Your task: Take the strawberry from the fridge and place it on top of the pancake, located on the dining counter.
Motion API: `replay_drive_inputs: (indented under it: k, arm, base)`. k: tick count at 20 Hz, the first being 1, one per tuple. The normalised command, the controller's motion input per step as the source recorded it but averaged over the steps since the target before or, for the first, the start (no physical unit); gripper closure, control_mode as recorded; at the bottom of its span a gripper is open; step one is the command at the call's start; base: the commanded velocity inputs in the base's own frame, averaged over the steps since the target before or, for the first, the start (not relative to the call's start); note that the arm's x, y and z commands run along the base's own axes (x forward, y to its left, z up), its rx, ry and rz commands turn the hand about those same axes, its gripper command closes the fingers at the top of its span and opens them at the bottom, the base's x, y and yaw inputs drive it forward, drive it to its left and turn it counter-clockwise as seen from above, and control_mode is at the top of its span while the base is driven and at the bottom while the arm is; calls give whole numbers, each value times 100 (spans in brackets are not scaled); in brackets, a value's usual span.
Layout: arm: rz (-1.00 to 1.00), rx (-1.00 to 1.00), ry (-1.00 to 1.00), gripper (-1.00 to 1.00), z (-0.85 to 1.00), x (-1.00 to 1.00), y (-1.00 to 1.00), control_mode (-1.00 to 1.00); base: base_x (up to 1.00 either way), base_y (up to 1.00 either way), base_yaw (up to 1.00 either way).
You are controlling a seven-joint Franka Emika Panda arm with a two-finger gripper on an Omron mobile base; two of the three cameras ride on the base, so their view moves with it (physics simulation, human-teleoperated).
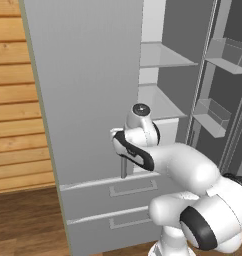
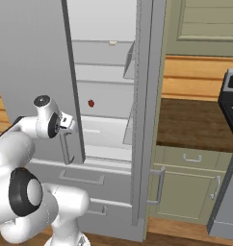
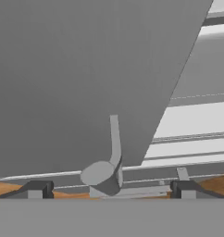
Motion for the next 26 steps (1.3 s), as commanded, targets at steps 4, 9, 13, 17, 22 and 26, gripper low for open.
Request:
replay_drive_inputs:
  k: [4, 9, 13, 17, 22, 26]
  arm:
    - [-17, 0, 23, -100, -19, 40, 2, -100]
    - [-14, -4, -2, -100, -39, 20, 29, -100]
    - [-7, -1, -8, -100, -37, 3, 9, -100]
    - [0, 0, -5, -100, -22, 4, -20, -100]
    - [0, 3, -5, 100, -6, 0, -11, -100]
    - [0, 3, -3, 100, -1, -11, -16, -100]
  base:
    - [0, 0, 0]
    - [0, 0, 0]
    - [0, 0, 0]
    - [0, 0, 0]
    - [0, 0, 0]
    - [0, 0, 0]
